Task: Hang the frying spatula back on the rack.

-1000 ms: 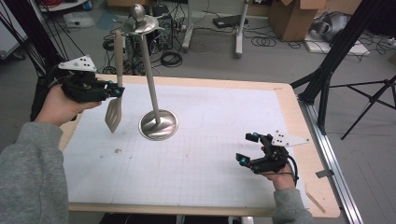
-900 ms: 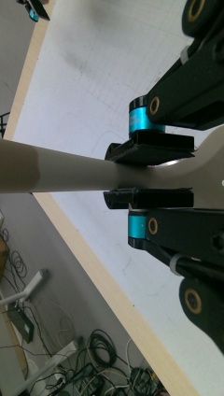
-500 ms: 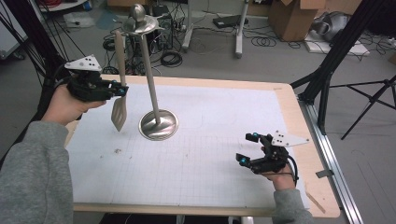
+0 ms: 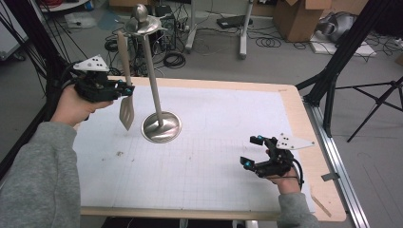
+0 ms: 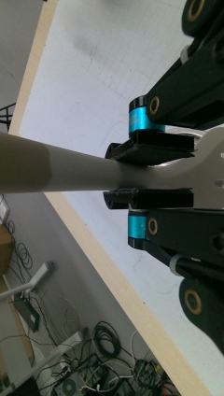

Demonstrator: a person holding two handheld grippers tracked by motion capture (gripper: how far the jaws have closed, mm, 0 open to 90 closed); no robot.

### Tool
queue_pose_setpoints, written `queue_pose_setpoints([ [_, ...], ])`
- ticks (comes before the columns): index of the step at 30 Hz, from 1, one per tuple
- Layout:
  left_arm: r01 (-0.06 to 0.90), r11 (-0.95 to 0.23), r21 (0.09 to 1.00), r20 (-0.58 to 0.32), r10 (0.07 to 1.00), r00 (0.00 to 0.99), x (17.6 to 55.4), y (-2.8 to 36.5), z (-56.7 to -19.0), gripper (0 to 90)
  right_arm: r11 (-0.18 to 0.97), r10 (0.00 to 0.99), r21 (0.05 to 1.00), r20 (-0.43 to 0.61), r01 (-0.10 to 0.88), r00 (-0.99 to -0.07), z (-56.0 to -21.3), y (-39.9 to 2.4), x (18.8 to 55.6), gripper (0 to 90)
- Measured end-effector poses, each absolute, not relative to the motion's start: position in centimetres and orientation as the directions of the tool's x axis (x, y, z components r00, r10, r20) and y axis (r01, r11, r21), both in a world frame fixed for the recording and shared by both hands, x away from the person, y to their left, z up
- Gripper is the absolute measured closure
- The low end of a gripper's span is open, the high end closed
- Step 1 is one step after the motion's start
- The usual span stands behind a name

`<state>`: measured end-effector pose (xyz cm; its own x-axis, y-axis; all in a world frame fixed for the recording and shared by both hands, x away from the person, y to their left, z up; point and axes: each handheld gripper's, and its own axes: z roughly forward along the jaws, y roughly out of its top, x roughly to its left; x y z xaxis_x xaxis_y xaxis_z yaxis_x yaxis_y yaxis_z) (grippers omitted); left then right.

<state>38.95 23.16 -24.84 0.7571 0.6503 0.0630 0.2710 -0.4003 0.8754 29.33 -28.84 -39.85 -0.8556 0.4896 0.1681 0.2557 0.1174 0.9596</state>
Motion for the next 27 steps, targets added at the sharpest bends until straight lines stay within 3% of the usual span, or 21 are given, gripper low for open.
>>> queue_pose_setpoints([
  [6,0.259,-0.407,0.876,0.081,0.654,0.752,38.8,23.3,-24.9,75.5,0.118,0.492,0.960,0.166,0.255,-0.855,-39.8,-28.9,29.2,6.9],
  [22,0.225,-0.343,0.912,0.045,0.629,0.776,37.8,24.9,-26.3,28.0,0.146,0.483,0.956,0.157,0.256,-0.861,-39.9,-28.6,29.2,6.9],
  [27,0.218,-0.318,0.922,0.026,0.617,0.787,37.4,25.4,-26.3,25.0,0.142,0.486,0.955,0.162,0.260,-0.859,-39.9,-28.6,29.1,6.9],
])
